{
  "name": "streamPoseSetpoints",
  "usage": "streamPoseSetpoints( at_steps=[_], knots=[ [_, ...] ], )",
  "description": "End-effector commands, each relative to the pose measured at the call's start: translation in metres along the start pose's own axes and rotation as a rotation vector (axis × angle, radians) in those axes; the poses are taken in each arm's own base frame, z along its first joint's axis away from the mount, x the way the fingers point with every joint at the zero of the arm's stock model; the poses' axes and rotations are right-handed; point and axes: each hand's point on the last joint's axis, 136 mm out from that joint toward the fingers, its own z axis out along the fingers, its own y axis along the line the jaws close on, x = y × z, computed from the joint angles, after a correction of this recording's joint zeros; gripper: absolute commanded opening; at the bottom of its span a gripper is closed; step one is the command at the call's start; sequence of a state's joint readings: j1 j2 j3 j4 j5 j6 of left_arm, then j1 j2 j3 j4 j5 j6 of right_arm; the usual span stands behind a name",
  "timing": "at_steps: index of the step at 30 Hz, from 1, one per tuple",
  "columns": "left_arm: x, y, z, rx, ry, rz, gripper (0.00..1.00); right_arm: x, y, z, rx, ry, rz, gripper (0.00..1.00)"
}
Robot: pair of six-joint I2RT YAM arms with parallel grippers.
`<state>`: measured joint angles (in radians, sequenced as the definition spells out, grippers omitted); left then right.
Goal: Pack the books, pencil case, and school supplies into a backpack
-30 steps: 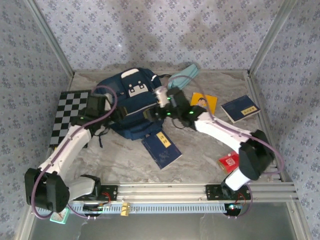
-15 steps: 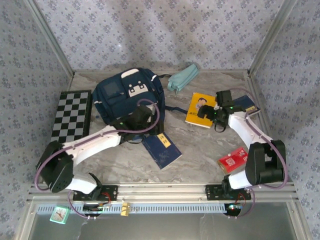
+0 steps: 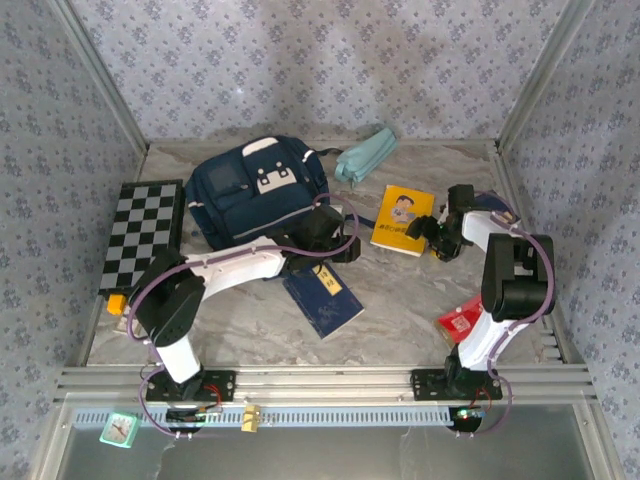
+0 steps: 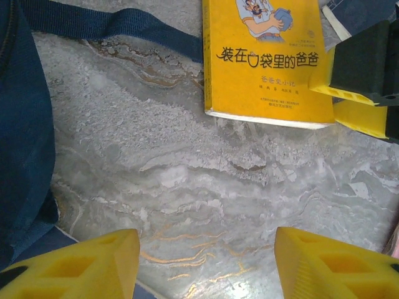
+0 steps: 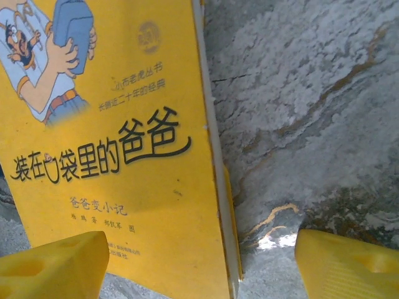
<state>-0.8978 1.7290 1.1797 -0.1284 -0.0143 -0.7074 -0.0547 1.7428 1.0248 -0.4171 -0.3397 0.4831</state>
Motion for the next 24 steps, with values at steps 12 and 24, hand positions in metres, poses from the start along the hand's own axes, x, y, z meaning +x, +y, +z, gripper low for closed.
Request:
streamPoseSetpoints(
  at_steps=[12,24],
  knots=[
    [-0.011,-0.005,0.010,-0.013,-0.036,0.029,0.62,-0.021,0.038,0.008,-0.112,-0.004,-0.063,0.72],
    [-0.010,-0.003,0.009,-0.022,-0.036,0.025,0.65,-0.029,0.048,-0.005,-0.129,-0.014,-0.088,0.68]
  ],
)
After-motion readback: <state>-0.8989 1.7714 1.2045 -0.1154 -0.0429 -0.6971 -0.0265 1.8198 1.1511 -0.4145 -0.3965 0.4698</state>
